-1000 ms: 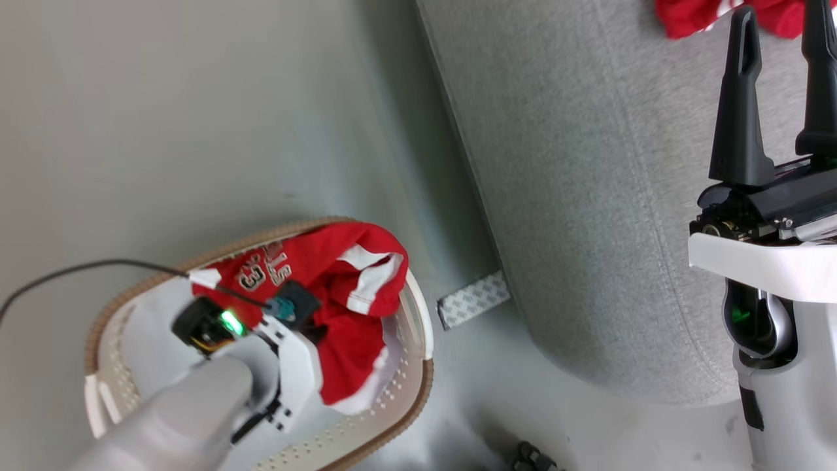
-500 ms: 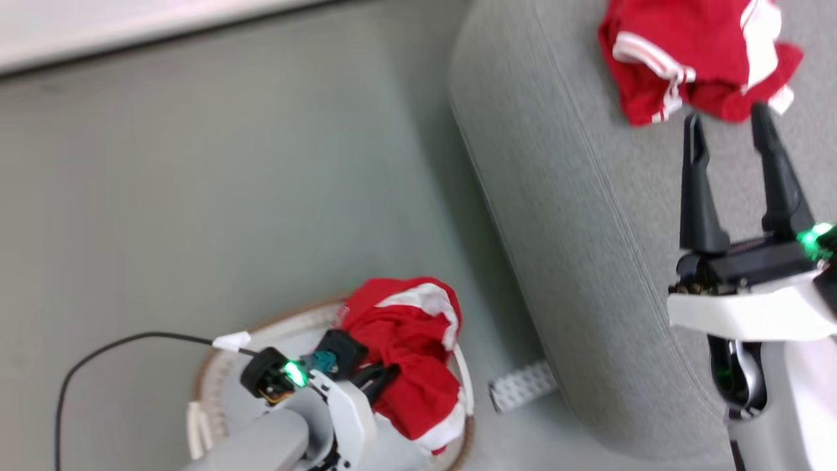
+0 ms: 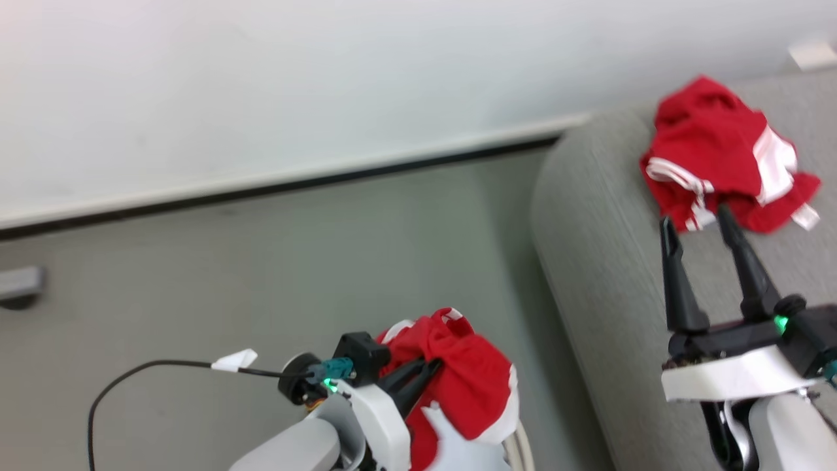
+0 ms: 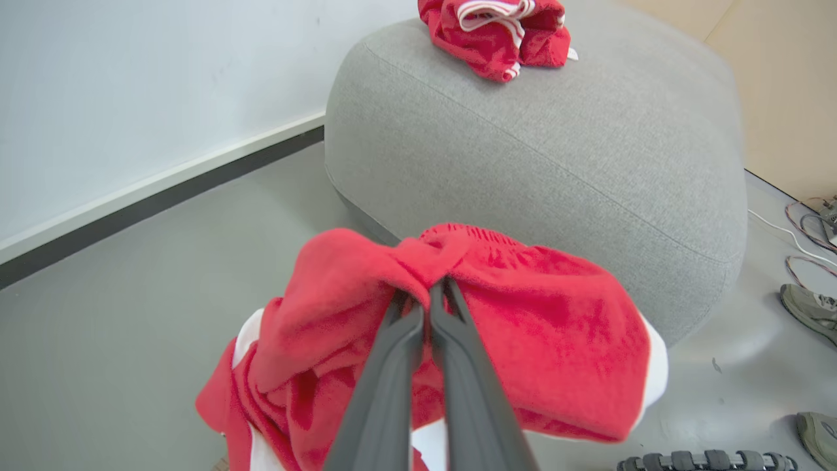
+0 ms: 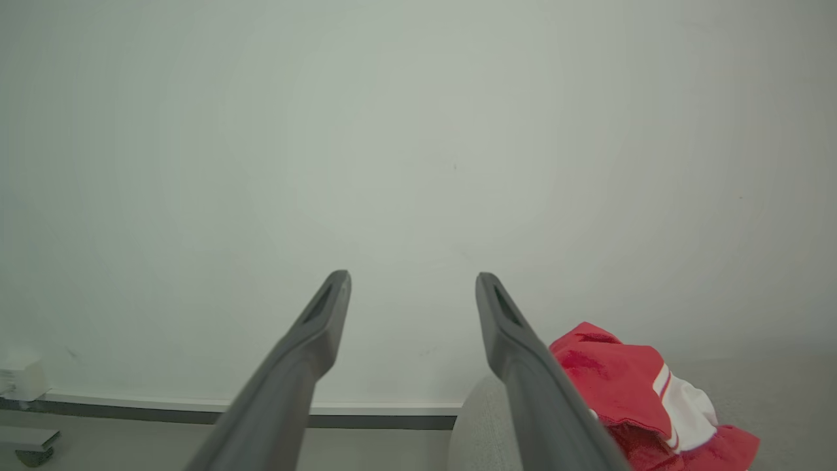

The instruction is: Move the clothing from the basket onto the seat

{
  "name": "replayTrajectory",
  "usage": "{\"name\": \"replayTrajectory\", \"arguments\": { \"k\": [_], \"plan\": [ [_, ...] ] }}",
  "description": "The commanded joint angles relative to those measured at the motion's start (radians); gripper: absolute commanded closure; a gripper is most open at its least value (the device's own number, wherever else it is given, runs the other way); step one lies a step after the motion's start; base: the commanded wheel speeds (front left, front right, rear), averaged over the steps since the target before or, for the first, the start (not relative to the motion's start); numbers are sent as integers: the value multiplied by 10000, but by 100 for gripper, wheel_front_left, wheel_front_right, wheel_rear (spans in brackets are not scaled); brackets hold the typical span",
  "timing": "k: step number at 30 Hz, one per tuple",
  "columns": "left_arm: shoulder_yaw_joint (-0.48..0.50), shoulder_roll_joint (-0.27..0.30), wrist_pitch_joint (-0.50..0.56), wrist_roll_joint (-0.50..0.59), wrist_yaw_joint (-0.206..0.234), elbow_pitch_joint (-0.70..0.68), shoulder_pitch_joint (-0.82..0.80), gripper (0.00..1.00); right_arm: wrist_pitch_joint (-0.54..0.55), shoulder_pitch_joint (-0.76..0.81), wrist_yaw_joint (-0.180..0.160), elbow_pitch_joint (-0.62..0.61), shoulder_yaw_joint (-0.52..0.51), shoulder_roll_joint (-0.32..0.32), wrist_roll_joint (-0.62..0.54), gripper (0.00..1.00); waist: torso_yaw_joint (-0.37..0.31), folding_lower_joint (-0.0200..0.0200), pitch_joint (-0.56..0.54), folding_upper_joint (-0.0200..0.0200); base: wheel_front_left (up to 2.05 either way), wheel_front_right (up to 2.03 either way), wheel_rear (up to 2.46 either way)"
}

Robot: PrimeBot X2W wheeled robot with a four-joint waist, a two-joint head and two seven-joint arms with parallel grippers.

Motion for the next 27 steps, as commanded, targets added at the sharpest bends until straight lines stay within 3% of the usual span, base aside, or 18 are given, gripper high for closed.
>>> {"name": "replayTrajectory", "arguments": {
  "k": [1,13,27],
  "plan": [
    [154,15,-5,176,9,-158,156,100,-19,245,-24,70,30,-76,125,0,739,3,-807,0,0,0,0],
    [1930,217,-6,1641,175,-1852,-20,100,-19,1275,-24,164,393,21,540,0,1504,3,-1696,0,0,0,0],
    [2986,185,-7,1988,381,-3084,-330,100,-19,1712,-24,106,1109,157,885,0,1740,3,-2017,0,0,0,0]
  ]
}}
